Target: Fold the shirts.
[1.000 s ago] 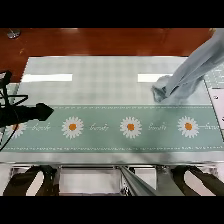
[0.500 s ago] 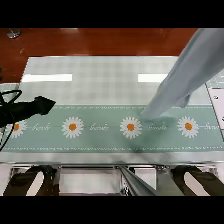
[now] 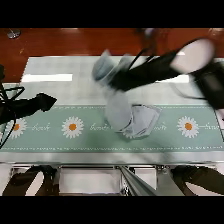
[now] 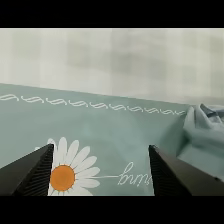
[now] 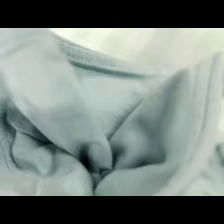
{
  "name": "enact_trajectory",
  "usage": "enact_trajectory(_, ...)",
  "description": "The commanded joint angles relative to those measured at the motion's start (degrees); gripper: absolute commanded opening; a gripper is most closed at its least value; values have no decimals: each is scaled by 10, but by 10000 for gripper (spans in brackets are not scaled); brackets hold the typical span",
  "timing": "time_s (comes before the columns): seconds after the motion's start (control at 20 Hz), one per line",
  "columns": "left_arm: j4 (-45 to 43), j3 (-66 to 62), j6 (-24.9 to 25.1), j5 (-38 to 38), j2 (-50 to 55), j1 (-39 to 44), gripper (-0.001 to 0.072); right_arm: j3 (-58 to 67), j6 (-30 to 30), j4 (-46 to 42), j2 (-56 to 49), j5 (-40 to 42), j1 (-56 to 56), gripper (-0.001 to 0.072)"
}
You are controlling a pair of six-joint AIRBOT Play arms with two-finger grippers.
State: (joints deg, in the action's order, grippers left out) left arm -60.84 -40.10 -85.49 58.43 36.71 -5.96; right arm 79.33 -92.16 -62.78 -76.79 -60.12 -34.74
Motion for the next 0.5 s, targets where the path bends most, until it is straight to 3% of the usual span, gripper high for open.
enact_trajectory(0.0, 0, 0, 2, 4, 25, 0, 702, -54, -55, 33, -128, 86, -96, 68)
enact_trajectory(0.05, 0, 0, 2, 8, 32, 0, 701, -43, -54, 60, -148, 86, -97, 282)
enact_trajectory(0.1, 0, 0, 2, 16, 39, 0, 702, -24, -41, 77, -160, 70, -87, 594)
enact_trajectory(0.25, -2, 0, 71, 61, 61, -1, 702, 57, 12, 54, -137, -50, 3, 627)
enact_trajectory(0.45, -3, 0, 48, 94, 85, -1, 702, 86, 12, -28, -10, -117, 212, 627)
